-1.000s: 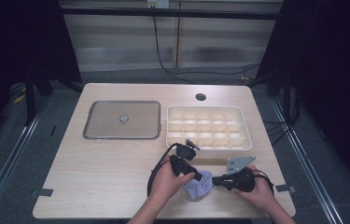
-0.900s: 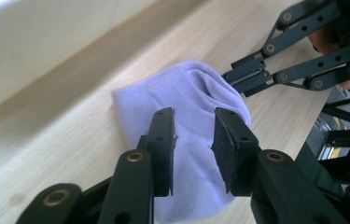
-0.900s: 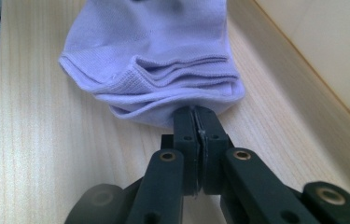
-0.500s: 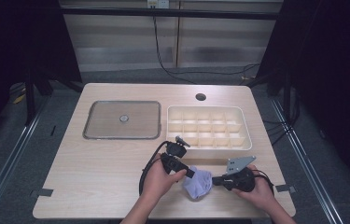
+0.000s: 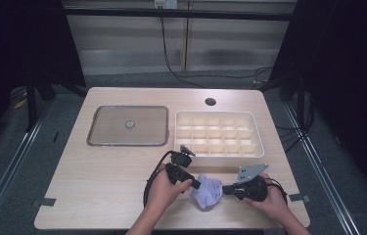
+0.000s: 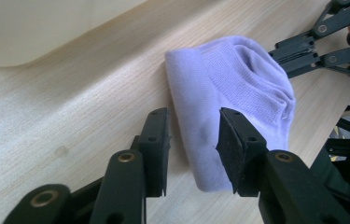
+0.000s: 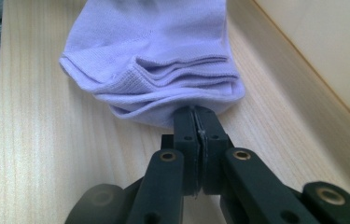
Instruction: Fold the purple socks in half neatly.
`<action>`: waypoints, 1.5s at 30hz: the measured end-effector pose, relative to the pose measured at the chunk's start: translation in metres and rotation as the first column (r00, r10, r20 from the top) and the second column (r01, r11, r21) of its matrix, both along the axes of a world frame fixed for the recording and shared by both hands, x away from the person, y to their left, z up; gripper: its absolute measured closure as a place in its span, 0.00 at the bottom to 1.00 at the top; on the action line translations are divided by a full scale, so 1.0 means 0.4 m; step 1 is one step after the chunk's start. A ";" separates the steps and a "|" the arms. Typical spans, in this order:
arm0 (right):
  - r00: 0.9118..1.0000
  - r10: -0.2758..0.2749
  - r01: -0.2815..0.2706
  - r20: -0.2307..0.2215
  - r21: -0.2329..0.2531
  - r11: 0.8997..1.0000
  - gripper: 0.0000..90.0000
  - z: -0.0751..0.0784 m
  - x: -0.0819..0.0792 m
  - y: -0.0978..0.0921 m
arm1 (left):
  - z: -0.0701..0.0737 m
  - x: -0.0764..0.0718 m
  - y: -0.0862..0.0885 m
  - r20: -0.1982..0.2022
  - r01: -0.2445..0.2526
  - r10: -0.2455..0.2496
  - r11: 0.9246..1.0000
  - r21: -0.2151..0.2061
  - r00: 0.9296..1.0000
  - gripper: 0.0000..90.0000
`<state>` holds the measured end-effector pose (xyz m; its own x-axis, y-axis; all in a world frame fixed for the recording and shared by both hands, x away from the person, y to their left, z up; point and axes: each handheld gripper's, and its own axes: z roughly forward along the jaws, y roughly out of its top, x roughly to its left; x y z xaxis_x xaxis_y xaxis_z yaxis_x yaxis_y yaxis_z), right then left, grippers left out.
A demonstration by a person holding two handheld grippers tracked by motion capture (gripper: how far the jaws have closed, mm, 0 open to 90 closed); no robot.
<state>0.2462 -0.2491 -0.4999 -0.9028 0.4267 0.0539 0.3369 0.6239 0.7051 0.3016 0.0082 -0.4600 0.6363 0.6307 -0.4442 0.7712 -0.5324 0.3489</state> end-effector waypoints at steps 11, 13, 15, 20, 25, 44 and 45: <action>1.000 -0.002 0.002 -0.006 0.003 1.000 0.98 0.000 0.000 0.000 | -0.016 -0.002 -0.004 -0.020 0.002 -0.002 1.000 -0.009 1.000 0.74; 1.000 0.000 0.000 0.000 0.000 1.000 0.98 0.000 0.000 0.000 | -0.017 -0.003 -0.006 -0.023 -0.003 0.003 1.000 -0.013 1.000 0.75; 1.000 -0.002 0.002 -0.001 -0.001 1.000 0.98 0.000 -0.001 0.000 | -0.017 -0.004 -0.007 -0.027 -0.006 0.006 1.000 -0.017 1.000 0.77; 1.000 -0.002 0.002 0.000 -0.002 1.000 0.98 0.000 -0.001 0.001 | -0.020 -0.005 -0.011 -0.042 -0.002 0.001 1.000 -0.022 0.999 0.83; 1.000 -0.002 0.002 0.001 -0.004 1.000 0.98 0.001 -0.001 0.001 | -0.015 -0.006 -0.015 -0.056 0.001 -0.003 0.999 -0.037 0.998 0.92; 1.000 -0.001 0.001 -0.001 -0.006 1.000 0.98 0.001 -0.003 0.006 | 0.016 -0.009 -0.033 -0.046 0.036 -0.039 0.998 -0.059 0.998 0.93; 1.000 0.002 -0.002 0.004 -0.008 1.000 0.98 0.001 -0.002 0.006 | 0.016 -0.013 -0.040 -0.053 0.000 -0.004 0.997 -0.079 0.999 0.93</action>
<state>0.2453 -0.2467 -0.4995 -0.9040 0.4249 0.0472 0.3328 0.6301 0.7016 0.2964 -0.0076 -0.4535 0.6116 0.5912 -0.5257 0.7889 -0.5061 0.3485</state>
